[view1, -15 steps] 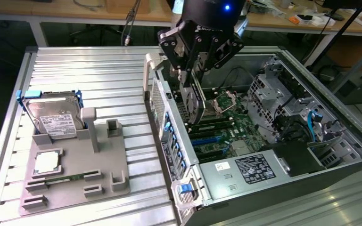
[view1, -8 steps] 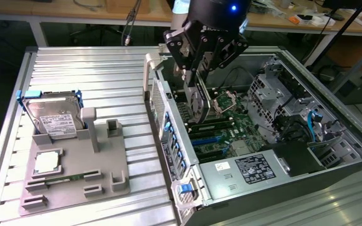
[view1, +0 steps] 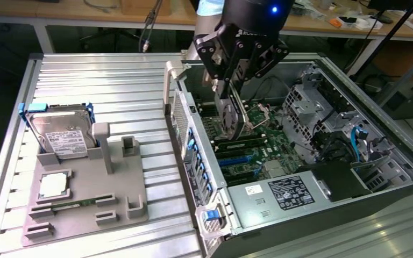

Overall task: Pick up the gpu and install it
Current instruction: 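Pick up the gpu and move the gpu toward the slot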

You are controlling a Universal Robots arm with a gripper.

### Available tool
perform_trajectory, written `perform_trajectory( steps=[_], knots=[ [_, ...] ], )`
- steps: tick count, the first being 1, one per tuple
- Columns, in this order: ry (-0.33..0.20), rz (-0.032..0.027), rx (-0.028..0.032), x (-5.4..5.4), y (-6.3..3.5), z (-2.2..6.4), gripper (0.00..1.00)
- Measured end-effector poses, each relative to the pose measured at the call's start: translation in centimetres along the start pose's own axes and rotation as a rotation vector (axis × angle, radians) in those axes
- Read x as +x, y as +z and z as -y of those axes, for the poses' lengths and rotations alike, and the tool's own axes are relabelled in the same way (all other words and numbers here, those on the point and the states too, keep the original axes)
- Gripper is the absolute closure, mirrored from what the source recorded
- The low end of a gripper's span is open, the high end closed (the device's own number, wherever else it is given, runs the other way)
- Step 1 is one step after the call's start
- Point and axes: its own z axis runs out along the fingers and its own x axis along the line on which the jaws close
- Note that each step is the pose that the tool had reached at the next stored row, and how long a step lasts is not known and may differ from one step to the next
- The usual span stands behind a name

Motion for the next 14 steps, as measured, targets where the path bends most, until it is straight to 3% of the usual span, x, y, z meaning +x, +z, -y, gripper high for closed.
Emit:
perform_trajectory(
  steps=[14],
  knots=[
    [0.000, 0.0000, 0.0000, -1.4, 0.02, -0.05, 0.73]
  ],
)
